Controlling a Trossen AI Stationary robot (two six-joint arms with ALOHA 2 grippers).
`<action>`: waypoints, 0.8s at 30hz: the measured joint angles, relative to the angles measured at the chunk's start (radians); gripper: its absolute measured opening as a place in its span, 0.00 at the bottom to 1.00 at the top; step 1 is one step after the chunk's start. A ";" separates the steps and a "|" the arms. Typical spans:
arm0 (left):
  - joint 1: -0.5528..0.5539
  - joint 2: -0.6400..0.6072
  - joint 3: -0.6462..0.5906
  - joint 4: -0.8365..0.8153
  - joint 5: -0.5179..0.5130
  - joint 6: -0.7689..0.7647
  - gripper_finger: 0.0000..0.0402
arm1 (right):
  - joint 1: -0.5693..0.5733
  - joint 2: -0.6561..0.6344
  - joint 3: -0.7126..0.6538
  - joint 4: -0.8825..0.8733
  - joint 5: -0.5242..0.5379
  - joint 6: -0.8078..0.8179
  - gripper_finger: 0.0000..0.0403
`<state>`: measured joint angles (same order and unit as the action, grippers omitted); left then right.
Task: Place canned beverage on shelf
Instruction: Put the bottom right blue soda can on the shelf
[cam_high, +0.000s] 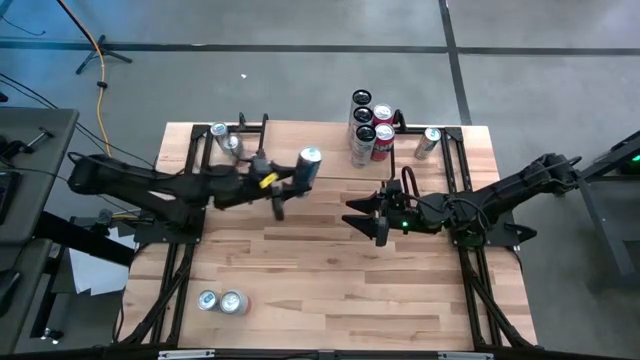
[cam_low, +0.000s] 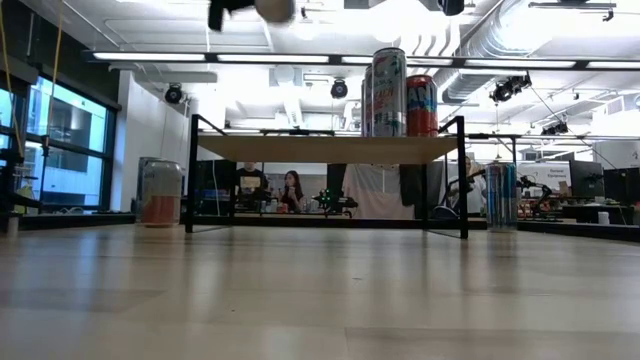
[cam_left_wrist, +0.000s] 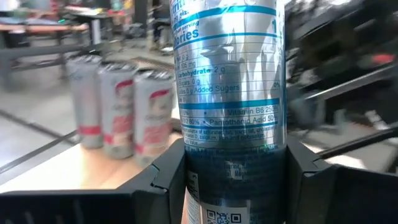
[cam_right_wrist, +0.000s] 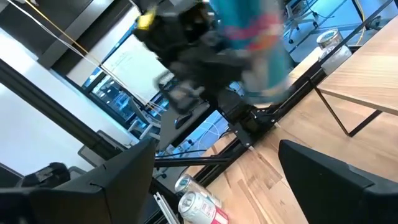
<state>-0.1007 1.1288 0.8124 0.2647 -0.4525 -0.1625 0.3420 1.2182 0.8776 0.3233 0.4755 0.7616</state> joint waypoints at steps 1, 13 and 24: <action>0.016 0.030 0.000 0.013 0.000 0.000 0.32 | 0.000 0.000 0.000 0.000 0.000 0.000 0.81; 0.149 0.236 -0.106 0.411 -0.072 -0.039 0.34 | 0.058 0.000 0.000 0.019 0.050 0.008 0.81; 0.239 0.307 -0.200 0.560 -0.162 0.034 0.35 | 0.072 0.000 0.000 0.029 0.085 0.050 0.81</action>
<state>0.1379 1.4356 0.6120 0.8242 -0.6146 -0.1284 0.4141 1.2186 0.8776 0.3524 0.5607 0.8116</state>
